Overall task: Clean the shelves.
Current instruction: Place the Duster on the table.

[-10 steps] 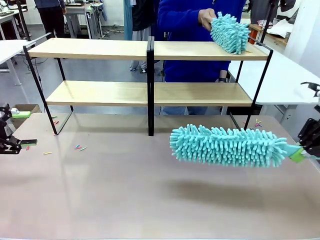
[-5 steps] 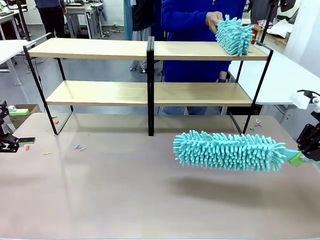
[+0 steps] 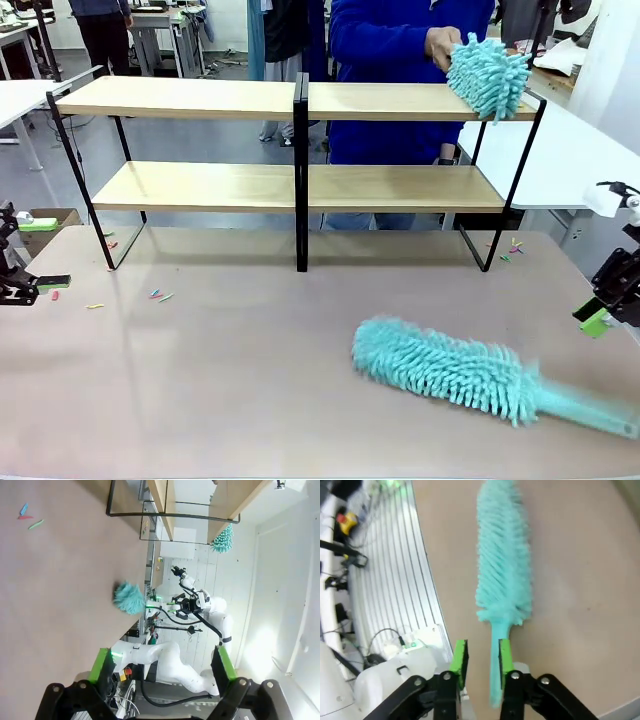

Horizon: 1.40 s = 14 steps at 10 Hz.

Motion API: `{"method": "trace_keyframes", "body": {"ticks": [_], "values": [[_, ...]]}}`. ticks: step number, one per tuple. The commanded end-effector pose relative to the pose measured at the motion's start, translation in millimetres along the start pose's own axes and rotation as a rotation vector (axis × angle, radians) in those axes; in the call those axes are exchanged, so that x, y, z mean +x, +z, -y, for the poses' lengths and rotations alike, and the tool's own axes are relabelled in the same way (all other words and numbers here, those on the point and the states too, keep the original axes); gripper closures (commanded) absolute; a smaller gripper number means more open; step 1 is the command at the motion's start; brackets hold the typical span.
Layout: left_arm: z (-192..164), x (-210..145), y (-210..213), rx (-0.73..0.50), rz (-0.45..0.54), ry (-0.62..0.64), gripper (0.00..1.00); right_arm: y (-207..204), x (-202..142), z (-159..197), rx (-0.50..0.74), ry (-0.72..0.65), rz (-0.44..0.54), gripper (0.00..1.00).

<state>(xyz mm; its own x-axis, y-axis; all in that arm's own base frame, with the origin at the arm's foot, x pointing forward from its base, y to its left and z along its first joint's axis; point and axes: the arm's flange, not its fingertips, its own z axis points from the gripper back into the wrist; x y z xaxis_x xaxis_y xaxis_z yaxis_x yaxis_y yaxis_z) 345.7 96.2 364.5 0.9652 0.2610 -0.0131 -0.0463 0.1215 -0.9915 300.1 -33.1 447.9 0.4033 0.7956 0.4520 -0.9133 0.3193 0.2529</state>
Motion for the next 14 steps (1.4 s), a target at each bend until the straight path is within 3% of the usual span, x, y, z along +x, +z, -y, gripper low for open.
{"method": "trace_keyframes", "body": {"ticks": [1,3,5,6,9,10,11,14], "values": [[3,-2,0,-0.011,-0.005,0.006,0.0,-40,-38,-26,-0.005,-0.106,0.137,0.0],[3,-2,0,-0.011,-0.005,0.006,0.0,-4,-47,-24,-0.05,-0.36,0.227,0.03],[3,-2,0,-0.011,-0.005,0.006,0.0,50,-32,-45,0.315,-0.723,0.352,0.0],[3,-2,0,-0.011,-0.005,0.006,0.0,61,-35,-49,0.37,-0.894,0.449,0.0],[3,-2,0,-0.011,-0.005,0.006,0.0,13,-96,-33,0.83,-1.083,0.713,0.0],[3,-2,0,-0.011,-0.005,0.006,0.0,8,-114,-29,0.891,-1.081,0.868,0.0],[3,-2,0,-0.011,-0.005,0.006,0.0,45,-75,-44,0.599,-0.883,0.415,0.0],[3,-2,0,-0.011,-0.005,0.006,0.0,45,-75,-44,0.599,-0.883,0.415,0.0]]}}
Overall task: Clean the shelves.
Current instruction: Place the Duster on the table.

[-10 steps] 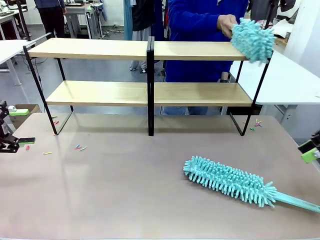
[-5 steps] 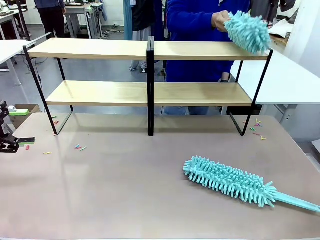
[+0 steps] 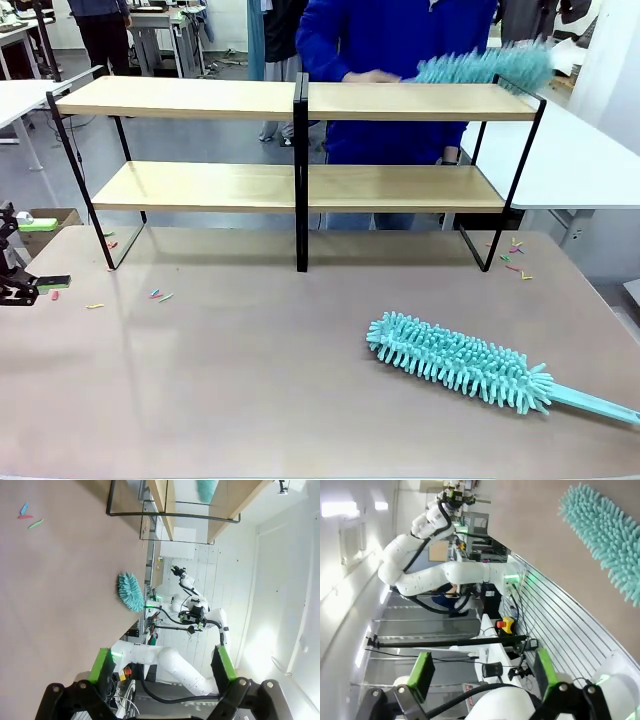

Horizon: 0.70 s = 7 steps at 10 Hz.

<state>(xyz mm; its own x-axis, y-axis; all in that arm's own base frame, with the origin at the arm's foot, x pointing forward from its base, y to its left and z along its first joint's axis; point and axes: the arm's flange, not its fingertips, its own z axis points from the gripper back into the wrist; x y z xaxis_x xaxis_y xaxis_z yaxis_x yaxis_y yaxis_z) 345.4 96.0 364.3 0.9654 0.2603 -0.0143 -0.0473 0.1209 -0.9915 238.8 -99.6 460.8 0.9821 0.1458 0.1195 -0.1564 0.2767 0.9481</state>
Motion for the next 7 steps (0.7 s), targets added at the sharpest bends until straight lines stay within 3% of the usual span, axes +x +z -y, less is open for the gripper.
{"method": "trace_keyframes", "body": {"ticks": [1,7], "values": [[3.6,-1.9,0.2,-0.011,-0.004,0.004,0.0,2.7,-6.9,-3.1,-0.024,0.014,0.001,0.0],[3.6,-1.9,0.2,-0.011,-0.004,0.004,0.0,2.7,-6.9,-3.1,-0.024,0.014,0.001,0.0]]}}
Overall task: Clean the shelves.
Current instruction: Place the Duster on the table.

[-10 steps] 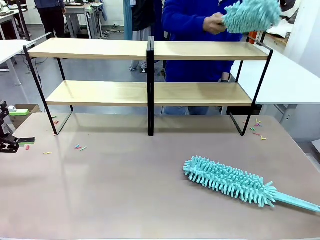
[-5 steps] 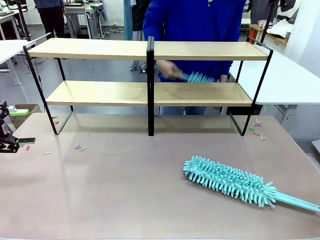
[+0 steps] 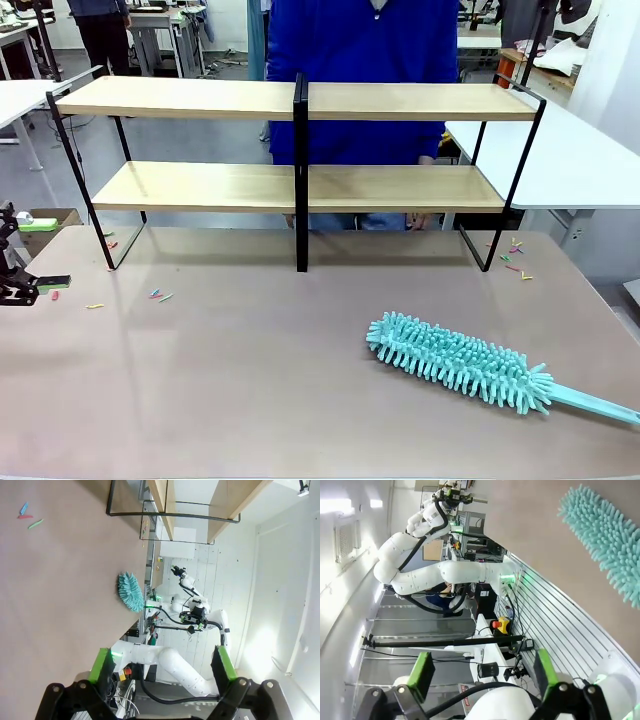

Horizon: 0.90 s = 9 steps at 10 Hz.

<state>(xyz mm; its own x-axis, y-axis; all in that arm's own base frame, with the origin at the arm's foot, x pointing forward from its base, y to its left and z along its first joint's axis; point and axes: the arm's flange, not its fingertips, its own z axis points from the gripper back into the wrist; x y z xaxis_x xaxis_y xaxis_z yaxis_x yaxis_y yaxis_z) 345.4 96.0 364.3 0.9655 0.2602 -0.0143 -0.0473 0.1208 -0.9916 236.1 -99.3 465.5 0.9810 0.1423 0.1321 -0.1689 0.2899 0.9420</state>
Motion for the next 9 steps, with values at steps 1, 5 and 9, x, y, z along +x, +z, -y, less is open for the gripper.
{"method": "trace_keyframes", "body": {"ticks": [1,5,9], "values": [[3.6,-1.9,0.2,-0.011,-0.004,0.004,0.0,1.8,-4.8,1.8,-0.008,0.003,-0.006,0.0],[3.6,-1.9,0.2,-0.011,-0.004,0.004,0.0,1.8,-4.8,1.8,-0.008,0.003,-0.006,0.0],[3.6,-1.9,0.2,-0.011,-0.004,0.004,0.0,1.8,-4.8,1.8,-0.008,0.003,-0.006,0.0]]}}
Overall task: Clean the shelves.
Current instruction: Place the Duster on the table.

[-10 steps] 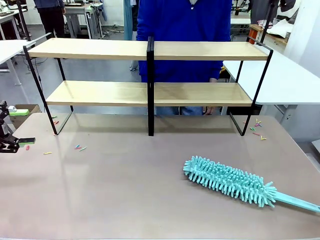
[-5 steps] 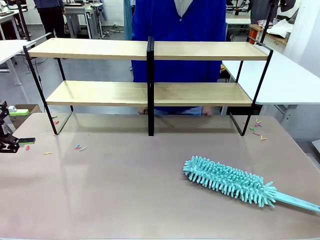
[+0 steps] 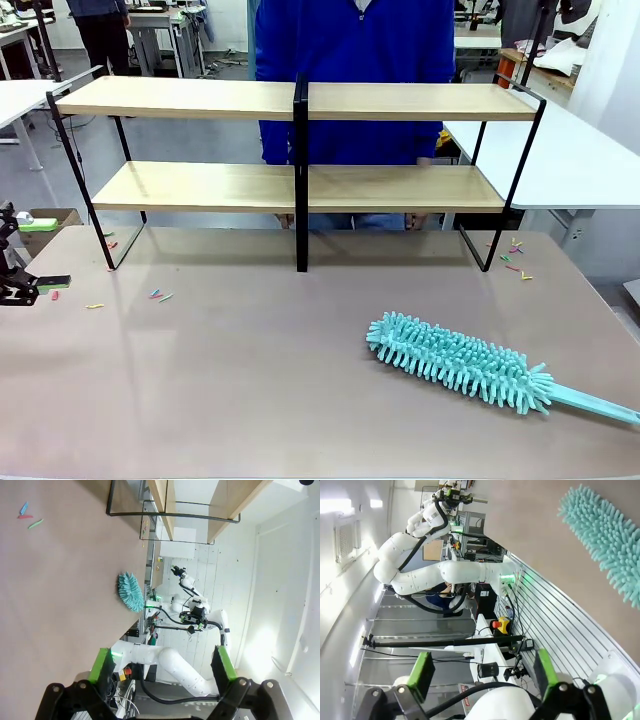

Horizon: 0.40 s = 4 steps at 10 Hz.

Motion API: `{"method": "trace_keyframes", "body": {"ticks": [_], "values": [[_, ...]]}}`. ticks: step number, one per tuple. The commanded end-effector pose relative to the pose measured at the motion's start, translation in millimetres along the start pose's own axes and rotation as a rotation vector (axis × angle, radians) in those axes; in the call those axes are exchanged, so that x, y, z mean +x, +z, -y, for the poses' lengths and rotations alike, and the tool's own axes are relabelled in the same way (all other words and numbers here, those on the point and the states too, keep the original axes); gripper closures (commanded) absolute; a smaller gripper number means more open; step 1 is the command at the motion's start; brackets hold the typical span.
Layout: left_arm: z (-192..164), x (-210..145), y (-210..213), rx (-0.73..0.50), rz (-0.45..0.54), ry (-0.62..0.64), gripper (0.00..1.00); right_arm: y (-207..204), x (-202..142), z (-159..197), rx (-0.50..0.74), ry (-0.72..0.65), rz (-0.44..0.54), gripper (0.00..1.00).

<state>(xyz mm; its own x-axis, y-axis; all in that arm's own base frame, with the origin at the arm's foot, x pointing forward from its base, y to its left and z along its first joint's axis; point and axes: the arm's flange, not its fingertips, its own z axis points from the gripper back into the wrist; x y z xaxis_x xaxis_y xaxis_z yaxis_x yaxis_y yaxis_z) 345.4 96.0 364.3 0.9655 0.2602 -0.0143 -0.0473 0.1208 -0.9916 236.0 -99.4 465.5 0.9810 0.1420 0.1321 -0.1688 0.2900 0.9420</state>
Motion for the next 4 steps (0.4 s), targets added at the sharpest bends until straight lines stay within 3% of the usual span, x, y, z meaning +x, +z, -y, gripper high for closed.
{"method": "trace_keyframes", "body": {"ticks": [1,4], "values": [[3.6,-1.9,0.2,-0.011,-0.004,0.004,0.0,1.8,-4.7,1.8,-0.008,0.003,-0.006,0.0],[3.6,-1.9,0.2,-0.011,-0.004,0.004,0.0,1.8,-4.7,1.8,-0.008,0.003,-0.006,0.0]]}}
